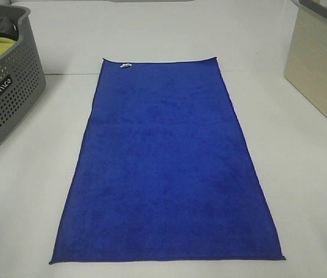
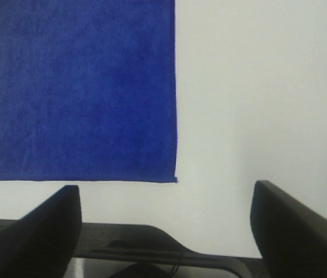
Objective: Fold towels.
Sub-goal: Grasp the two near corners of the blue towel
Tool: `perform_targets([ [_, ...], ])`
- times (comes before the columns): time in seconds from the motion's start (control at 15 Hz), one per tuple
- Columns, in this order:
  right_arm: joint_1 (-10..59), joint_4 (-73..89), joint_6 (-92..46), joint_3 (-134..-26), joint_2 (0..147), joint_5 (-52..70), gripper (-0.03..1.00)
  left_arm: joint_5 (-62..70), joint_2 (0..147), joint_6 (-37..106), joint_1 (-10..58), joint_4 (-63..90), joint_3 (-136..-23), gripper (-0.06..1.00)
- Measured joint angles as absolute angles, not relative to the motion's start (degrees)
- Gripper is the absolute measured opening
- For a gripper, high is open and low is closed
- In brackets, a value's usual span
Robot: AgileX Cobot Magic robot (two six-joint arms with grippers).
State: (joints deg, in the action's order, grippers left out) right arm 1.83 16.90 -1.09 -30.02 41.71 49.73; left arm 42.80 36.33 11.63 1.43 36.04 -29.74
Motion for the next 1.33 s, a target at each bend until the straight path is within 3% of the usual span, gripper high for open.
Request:
perform_targets([
  [0.4, 1.8, 25.4, -7.6, -30.0, 60.3, 40.8, 0.76, 39.5, 59.2, 26.1, 1.4, 48.5, -29.7, 0.63],
  [0.73, 1.7, 36.3, -22.2, -30.0, 70.2, 37.0, 0.76, 36.6, 76.1, 38.6, 1.4, 58.4, -29.7, 0.63],
  [1.0, 1.7, 47.4, -36.9, -30.1, 81.8, 35.8, 0.76, 34.2, 85.3, 45.4, 1.4, 65.2, -29.8, 0.63],
  [1.33, 1.7, 49.9, -38.6, -30.3, 93.9, 32.0, 0.76, 33.9, 93.7, 49.6, 1.4, 68.2, -29.9, 0.63],
])
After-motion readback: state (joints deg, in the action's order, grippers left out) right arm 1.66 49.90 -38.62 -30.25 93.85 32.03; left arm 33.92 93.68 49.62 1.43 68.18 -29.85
